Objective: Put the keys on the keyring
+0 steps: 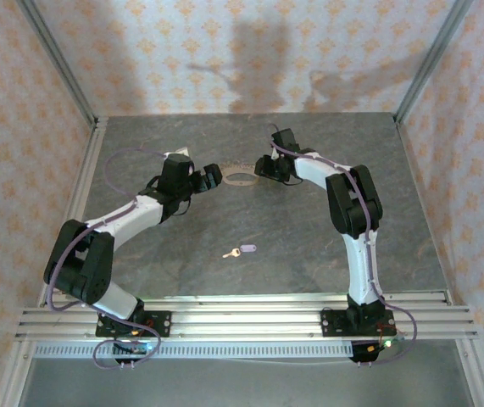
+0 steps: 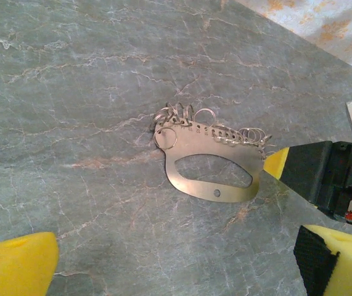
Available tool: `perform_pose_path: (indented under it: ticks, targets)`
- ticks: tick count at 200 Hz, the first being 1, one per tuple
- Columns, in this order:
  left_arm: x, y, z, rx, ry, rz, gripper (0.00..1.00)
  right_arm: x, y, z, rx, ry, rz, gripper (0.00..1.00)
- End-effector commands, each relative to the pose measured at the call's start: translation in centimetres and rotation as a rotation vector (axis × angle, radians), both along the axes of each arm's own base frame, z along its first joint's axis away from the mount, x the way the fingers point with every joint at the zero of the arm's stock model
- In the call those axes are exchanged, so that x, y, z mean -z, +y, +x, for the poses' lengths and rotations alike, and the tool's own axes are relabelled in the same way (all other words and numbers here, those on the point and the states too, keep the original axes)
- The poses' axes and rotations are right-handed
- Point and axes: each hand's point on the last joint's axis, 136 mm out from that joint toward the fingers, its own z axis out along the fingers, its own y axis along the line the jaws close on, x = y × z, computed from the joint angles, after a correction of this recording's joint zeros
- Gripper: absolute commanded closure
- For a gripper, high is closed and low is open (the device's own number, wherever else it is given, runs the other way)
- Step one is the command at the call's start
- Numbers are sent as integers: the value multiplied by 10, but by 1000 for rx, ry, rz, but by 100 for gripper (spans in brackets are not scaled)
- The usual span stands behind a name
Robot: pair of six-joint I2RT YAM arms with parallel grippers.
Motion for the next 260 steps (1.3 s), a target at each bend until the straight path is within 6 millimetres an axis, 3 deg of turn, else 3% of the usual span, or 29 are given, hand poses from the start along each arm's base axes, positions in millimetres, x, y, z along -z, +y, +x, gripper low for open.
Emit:
perform_pose_path:
  ticks: [1,86,150,177,260]
  targets:
    - [-15,-9,9,6,-43,-24,0,-13,23,-13,-51,0,50,55]
    - [-15,-13,10,13,-45,-26,0,-28,43,-26,-112,-18,58,56]
    - [-16,-15,7,19,-45,-30,0,-62,6,-21,-91,-125,-117,56]
    - [-17,-16,7,22,-47,-32,0,-58,0,-21,-103,-119,-152,57]
    - [-17,-17,9,24,-48,-30,0,-34,14,-27,-170,-81,-213,65]
